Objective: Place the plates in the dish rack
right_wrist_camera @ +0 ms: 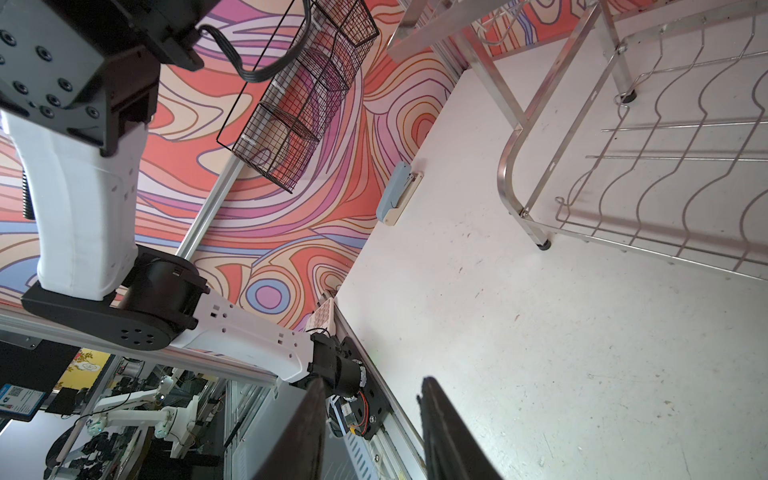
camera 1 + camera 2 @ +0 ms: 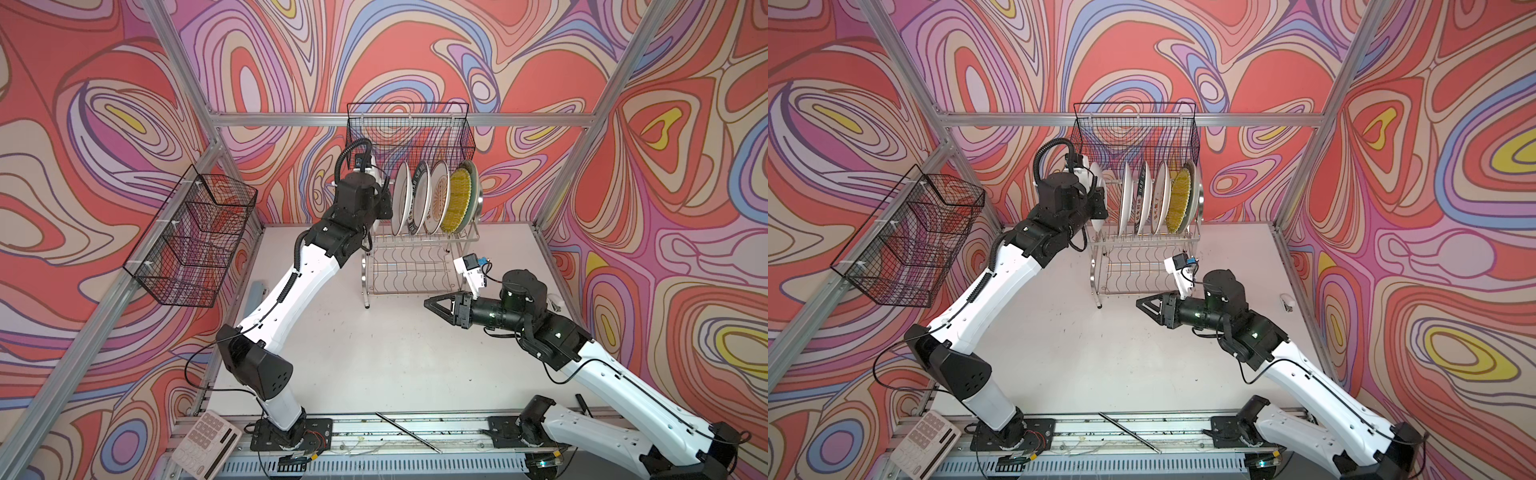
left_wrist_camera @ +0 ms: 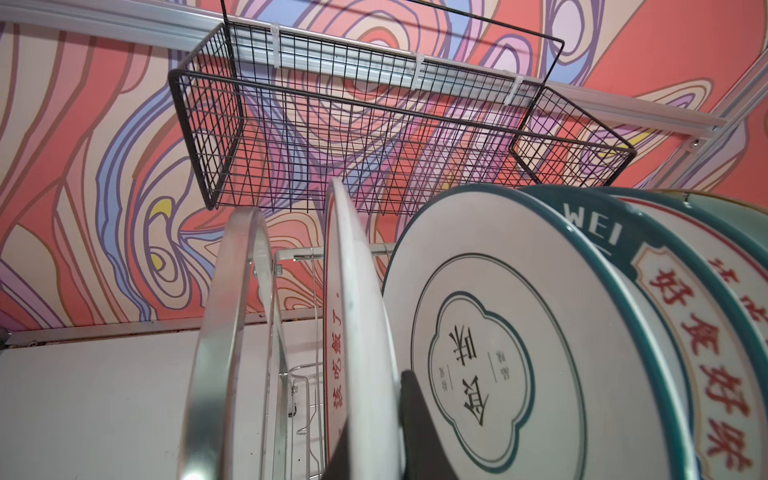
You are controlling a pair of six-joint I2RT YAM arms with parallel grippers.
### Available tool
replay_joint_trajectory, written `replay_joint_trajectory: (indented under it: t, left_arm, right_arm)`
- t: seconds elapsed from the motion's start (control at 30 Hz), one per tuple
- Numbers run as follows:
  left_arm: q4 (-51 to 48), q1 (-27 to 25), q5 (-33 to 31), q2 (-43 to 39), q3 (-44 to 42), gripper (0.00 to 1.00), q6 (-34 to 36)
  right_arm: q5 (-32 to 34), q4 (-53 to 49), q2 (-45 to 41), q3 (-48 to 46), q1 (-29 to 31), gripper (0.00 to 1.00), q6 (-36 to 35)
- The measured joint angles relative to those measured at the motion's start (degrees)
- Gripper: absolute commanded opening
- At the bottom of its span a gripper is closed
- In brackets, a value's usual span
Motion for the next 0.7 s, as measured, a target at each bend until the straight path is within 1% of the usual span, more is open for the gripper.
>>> replay_joint_trajectory:
  t: [0.27,0.7]
  left_arm:
    - [0.11,0.63,0.35,0.20,-0.07,0.00,-1.70]
    - [0.24,1.27,2.95,1.84,-0.09,0.00,-3.85]
  right_arm:
    - [0.24,-0.02,0.11,0.00,0.00,0.39,0.02]
    - [0.35,-0.07,0.13,0.00,0.00,0.39,0.00]
